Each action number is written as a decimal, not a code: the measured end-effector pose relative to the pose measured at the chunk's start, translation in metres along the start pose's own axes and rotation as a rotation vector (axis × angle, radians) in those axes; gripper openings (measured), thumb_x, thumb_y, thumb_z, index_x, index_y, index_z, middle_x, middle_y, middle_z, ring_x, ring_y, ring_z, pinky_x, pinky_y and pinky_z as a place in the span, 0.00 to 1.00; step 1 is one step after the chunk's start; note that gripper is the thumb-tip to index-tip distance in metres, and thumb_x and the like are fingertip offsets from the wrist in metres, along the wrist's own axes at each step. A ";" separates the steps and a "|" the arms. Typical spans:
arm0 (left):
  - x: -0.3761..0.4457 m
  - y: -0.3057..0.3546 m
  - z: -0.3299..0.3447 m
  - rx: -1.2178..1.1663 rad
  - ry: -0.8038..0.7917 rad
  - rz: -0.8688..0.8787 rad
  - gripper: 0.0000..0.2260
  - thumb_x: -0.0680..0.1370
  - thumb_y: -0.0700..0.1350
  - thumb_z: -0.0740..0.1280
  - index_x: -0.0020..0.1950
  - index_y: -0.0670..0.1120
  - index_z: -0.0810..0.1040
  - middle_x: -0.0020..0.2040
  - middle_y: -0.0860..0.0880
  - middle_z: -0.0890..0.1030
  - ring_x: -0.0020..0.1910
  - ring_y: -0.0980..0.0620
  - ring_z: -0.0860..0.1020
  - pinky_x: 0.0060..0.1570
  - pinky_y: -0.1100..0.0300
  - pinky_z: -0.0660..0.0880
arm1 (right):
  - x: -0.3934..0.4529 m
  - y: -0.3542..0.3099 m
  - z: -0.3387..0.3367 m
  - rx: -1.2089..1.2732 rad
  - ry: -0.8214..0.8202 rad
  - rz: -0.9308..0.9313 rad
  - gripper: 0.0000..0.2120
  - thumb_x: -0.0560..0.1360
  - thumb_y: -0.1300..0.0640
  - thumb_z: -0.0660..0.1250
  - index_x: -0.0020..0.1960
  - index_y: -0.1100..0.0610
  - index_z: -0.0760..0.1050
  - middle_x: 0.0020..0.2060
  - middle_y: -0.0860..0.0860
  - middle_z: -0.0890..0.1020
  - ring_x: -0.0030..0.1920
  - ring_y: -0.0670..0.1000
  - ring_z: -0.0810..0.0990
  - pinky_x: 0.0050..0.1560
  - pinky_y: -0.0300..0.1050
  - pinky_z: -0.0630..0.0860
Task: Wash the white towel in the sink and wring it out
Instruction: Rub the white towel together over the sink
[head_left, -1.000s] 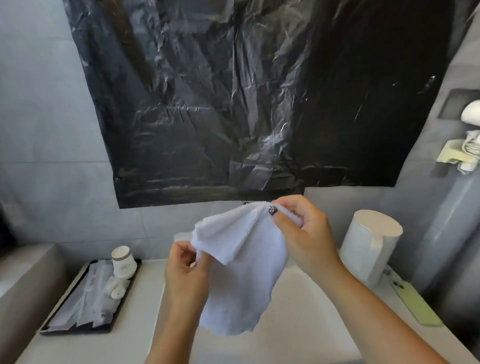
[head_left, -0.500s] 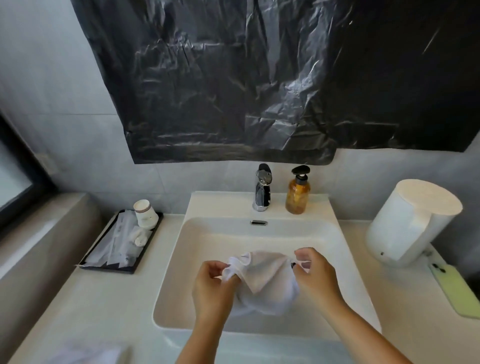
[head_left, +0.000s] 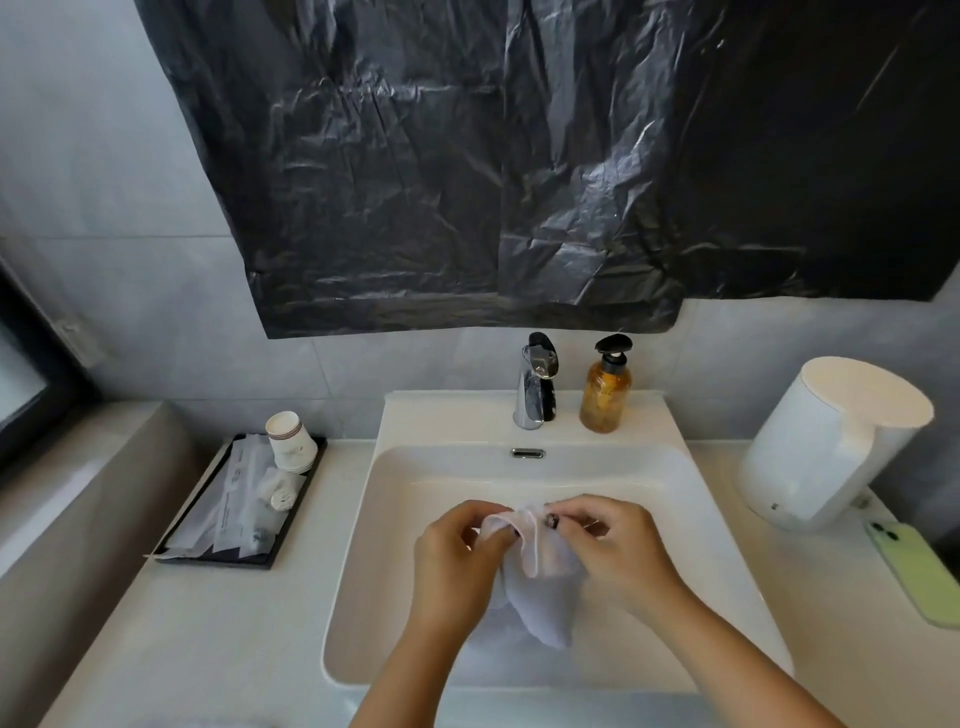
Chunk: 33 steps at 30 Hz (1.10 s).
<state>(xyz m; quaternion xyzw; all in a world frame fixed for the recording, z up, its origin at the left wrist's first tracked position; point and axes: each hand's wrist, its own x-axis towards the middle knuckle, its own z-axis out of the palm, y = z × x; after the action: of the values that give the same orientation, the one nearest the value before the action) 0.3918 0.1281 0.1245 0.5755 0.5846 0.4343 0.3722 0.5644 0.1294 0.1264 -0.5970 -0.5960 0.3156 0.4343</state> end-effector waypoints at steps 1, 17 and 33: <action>0.004 0.003 0.000 0.029 0.000 0.021 0.07 0.74 0.39 0.71 0.40 0.52 0.82 0.38 0.61 0.83 0.37 0.61 0.78 0.37 0.71 0.71 | 0.003 -0.007 -0.006 0.022 0.060 0.003 0.18 0.73 0.67 0.70 0.39 0.42 0.81 0.38 0.35 0.84 0.42 0.36 0.82 0.43 0.29 0.74; 0.053 0.134 0.001 -0.110 -0.074 0.327 0.08 0.81 0.44 0.64 0.42 0.52 0.71 0.36 0.57 0.74 0.35 0.61 0.72 0.34 0.69 0.68 | 0.023 -0.038 -0.062 0.318 0.113 -0.128 0.32 0.64 0.52 0.75 0.65 0.49 0.68 0.60 0.41 0.76 0.62 0.38 0.74 0.60 0.31 0.70; 0.049 0.010 -0.030 0.582 -0.496 0.128 0.21 0.71 0.55 0.75 0.28 0.49 0.68 0.25 0.53 0.66 0.26 0.56 0.63 0.30 0.62 0.59 | 0.021 -0.015 -0.063 0.009 -0.170 -0.013 0.20 0.65 0.58 0.79 0.28 0.58 0.68 0.27 0.49 0.65 0.31 0.45 0.63 0.31 0.41 0.58</action>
<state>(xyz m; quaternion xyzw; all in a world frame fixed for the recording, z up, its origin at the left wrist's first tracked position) 0.3638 0.1743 0.1472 0.7800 0.5383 0.1202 0.2955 0.6157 0.1397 0.1692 -0.5624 -0.6330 0.3650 0.3870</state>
